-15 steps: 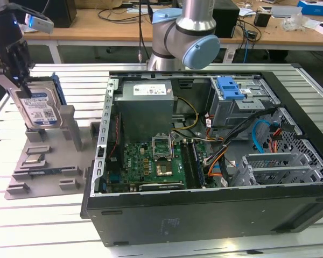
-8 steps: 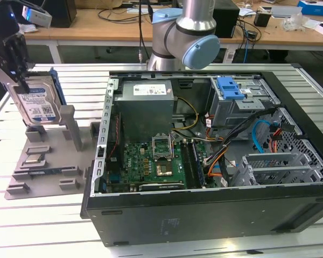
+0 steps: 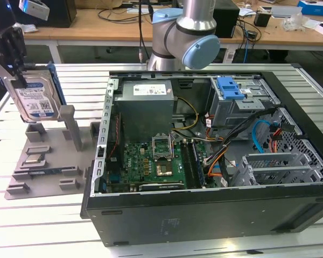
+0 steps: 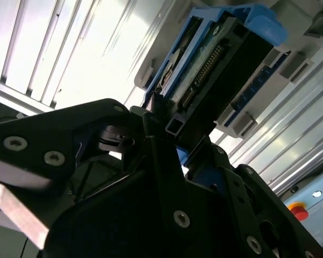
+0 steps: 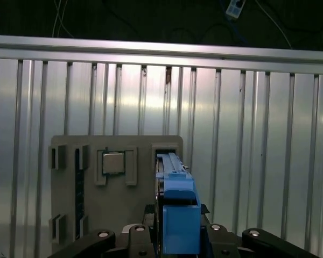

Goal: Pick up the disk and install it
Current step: 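Pick up the disk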

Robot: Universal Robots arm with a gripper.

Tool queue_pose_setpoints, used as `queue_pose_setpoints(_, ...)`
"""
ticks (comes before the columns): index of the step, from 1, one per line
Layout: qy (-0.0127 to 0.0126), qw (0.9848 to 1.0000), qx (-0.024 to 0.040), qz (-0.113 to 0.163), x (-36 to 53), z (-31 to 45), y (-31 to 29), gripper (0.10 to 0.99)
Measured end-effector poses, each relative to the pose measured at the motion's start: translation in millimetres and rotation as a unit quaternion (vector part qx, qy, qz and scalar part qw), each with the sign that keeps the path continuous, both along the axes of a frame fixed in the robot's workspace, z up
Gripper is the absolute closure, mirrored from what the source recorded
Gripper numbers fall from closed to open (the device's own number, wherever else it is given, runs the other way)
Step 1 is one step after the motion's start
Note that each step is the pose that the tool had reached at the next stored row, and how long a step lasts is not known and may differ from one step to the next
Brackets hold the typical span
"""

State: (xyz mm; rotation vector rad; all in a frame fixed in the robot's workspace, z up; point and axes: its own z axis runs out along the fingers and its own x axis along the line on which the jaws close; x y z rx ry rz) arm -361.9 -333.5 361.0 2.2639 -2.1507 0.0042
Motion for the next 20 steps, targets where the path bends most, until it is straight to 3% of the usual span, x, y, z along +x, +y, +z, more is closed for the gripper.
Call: queue_pose_setpoints(20,0.0,1.0,0.0,0.0,0.0,41.6,1.6,0.718)
